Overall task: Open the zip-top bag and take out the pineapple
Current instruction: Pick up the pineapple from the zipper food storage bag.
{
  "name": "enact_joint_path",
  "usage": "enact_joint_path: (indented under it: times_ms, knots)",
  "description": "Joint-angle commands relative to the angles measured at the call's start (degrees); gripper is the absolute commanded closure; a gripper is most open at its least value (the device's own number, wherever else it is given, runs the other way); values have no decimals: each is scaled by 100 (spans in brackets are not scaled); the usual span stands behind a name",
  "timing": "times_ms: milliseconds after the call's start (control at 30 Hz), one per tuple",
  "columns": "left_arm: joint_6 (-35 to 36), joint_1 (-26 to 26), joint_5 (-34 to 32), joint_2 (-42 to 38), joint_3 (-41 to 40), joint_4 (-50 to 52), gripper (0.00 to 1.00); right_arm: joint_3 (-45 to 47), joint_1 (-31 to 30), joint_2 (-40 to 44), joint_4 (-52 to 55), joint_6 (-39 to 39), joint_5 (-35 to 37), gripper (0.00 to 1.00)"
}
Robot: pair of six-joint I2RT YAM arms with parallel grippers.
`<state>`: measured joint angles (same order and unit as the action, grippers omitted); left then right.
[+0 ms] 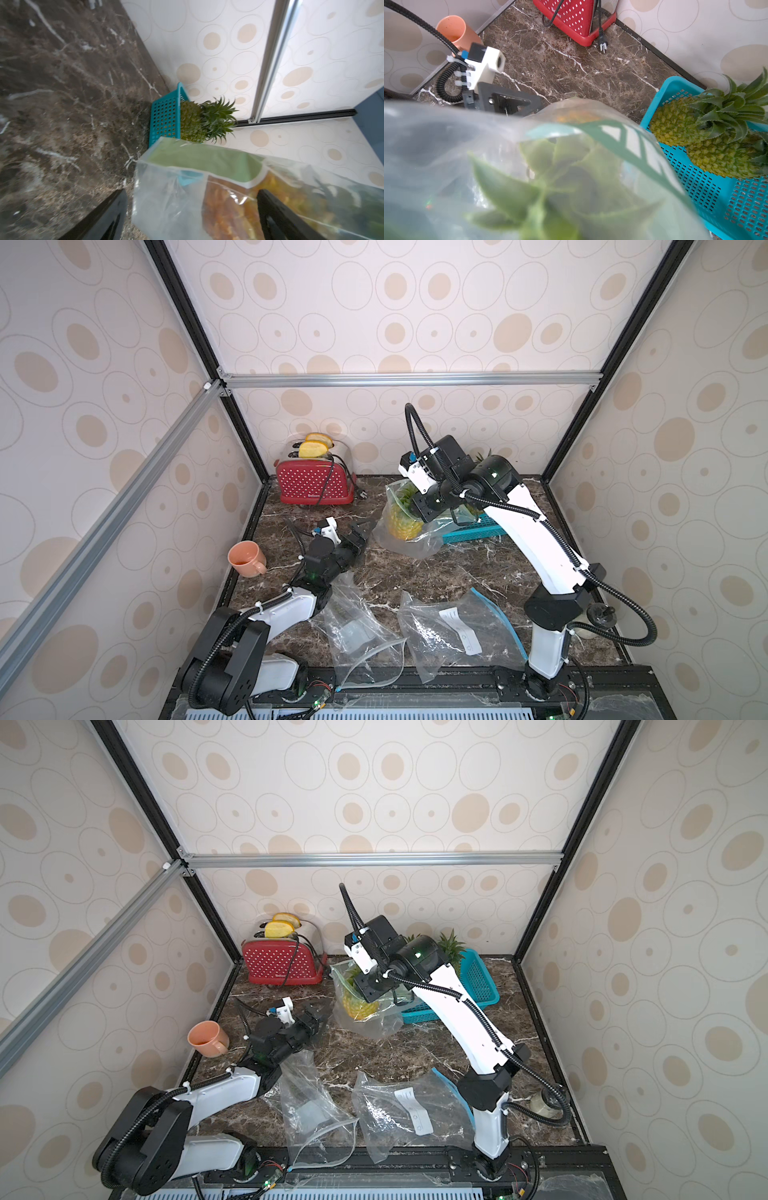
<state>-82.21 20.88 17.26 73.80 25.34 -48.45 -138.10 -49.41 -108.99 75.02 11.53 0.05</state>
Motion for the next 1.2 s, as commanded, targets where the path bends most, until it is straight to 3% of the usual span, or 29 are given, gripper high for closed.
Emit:
enact_joint_path:
  times_ms: [0, 267, 967, 1167]
  knots:
    - [100, -28, -217, -173, -73, -675, 1, -359, 19, 27, -181, -74, -70, 100]
    - [-282, -20, 114, 477, -80, -1456, 1, -730, 19, -117, -207, -29, -264, 100]
    - [-313, 21, 123, 690, -470, -1344, 1, -1320, 88, -342, -190, -107, -290, 100]
    - [-313, 30, 125, 869, -255, -1495, 1, -1320, 88, -325, -191, -63, -405, 100]
